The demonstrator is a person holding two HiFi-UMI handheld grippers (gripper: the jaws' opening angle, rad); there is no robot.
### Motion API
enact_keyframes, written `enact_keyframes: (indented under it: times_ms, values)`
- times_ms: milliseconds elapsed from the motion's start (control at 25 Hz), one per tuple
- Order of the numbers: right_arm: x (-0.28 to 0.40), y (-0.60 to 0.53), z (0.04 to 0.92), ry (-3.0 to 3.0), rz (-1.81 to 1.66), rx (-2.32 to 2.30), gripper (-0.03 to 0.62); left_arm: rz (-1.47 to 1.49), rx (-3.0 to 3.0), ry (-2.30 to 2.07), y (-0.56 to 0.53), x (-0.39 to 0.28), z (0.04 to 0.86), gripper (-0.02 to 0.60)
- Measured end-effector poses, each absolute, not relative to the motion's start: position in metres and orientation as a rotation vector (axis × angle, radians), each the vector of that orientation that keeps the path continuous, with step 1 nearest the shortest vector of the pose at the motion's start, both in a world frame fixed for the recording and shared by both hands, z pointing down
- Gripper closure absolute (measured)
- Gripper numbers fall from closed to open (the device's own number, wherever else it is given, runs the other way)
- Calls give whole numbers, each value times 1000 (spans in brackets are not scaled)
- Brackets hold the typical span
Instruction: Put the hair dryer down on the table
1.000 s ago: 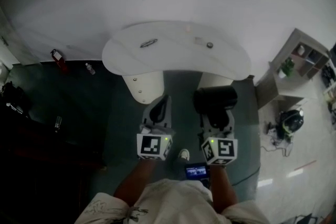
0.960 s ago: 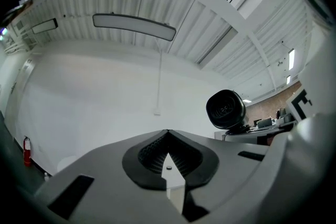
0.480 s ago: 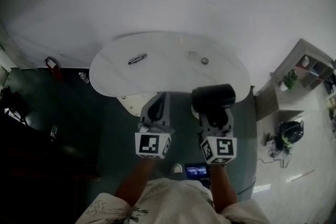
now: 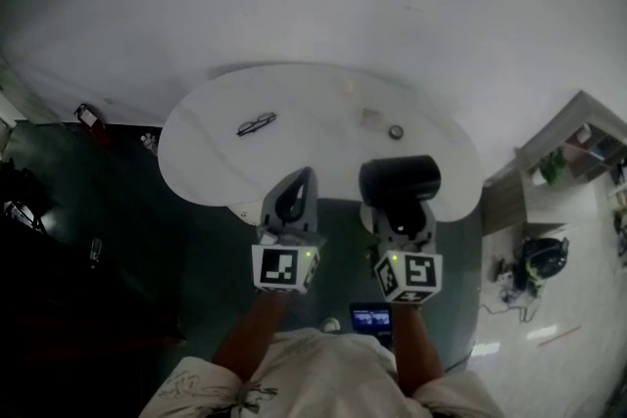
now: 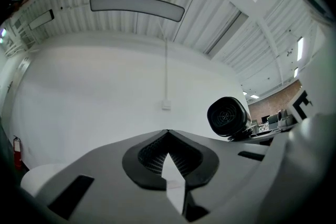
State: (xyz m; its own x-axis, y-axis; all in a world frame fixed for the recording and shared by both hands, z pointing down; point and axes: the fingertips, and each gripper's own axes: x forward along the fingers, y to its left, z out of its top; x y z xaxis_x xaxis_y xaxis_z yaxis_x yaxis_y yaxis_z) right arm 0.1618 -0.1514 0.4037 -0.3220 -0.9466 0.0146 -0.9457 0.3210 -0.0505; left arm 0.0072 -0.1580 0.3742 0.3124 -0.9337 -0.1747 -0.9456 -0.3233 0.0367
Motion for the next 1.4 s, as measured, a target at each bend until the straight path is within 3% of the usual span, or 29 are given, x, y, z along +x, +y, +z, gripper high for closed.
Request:
enact_keyframes:
  times_ms: [600,1400]
  values:
    - [94,-291,405,2515,-132,-1888,349,262,-2533,1697,-298,-52,368,584]
    - [89,-435,456,2650,-292,-1822,349,220,-2443,1758,-413,-45,368,584]
